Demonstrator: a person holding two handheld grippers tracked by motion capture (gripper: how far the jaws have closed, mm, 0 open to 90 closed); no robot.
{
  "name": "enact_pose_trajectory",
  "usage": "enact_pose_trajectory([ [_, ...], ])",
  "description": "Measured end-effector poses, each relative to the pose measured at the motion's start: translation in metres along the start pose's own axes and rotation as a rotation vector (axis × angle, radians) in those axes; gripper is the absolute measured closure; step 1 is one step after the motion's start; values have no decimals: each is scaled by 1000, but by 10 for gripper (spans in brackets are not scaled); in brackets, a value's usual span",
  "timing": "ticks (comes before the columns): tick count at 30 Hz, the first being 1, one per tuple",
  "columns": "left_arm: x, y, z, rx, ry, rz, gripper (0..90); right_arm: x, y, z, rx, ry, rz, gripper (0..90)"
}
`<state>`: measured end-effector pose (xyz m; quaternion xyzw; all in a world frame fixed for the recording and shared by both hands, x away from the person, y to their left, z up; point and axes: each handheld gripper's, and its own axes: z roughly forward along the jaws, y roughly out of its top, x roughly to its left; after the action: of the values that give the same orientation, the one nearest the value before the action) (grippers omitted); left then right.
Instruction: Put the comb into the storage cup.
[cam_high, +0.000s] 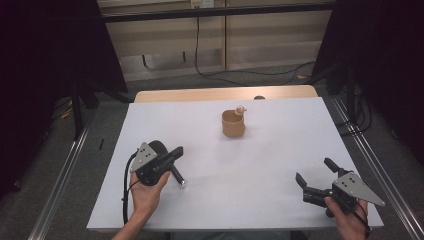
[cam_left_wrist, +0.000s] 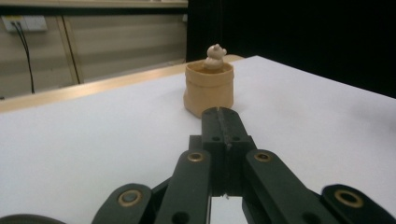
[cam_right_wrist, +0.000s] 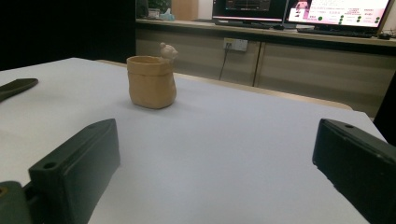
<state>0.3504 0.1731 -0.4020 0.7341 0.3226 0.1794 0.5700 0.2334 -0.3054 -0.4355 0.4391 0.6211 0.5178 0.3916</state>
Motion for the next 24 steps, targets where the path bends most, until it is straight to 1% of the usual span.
enact_pose_trajectory([
  [3, 2, 5, 6, 37, -4, -8, 900, 0, 0, 0, -3, 0, 1, 1],
  [5, 4, 7, 12, 76, -14, 13, 900, 0, 0, 0, 0, 0, -2, 1],
  [6, 6, 7, 15, 97, -7, 10, 900, 0, 0, 0, 1, 3, -1, 1],
  [7, 9, 7, 17, 114, -14, -4, 900, 0, 0, 0, 0, 1, -2, 1],
  [8, 12, 6, 20, 127, -16, -29, 900, 0, 0, 0, 0, 1, -2, 1],
  [10, 14, 4, 23, 155, -12, -41, 900, 0, 0, 0, 1, 2, -2, 1],
  [11, 14, 2, 24, 168, -20, -53, 900, 0, 0, 0, 1, 1, -3, 1],
  [12, 13, 2, 24, 196, -24, -50, 900, 0, 0, 0, 1, 1, -3, 1],
  [13, 13, 2, 24, 209, -24, -46, 900, 0, 0, 0, 1, 0, -2, 1],
  [15, 13, 1, 23, 236, -34, -54, 900, -1, 0, 0, 2, -3, -1, 1],
  [17, 14, 0, 22, 249, -37, -39, 900, -1, 0, 0, 3, -2, -1, 1],
  [20, 14, -2, 23, 288, -57, -34, 900, 0, 0, 0, 3, 1, -3, 1],
  [22, 13, -2, 23, 311, -52, -20, 900, 0, 0, -1, 3, -1, -5, 1],
  [24, 13, -2, 23, 330, -49, -19, 900, 0, 0, -1, 2, -2, -4, 2],
])
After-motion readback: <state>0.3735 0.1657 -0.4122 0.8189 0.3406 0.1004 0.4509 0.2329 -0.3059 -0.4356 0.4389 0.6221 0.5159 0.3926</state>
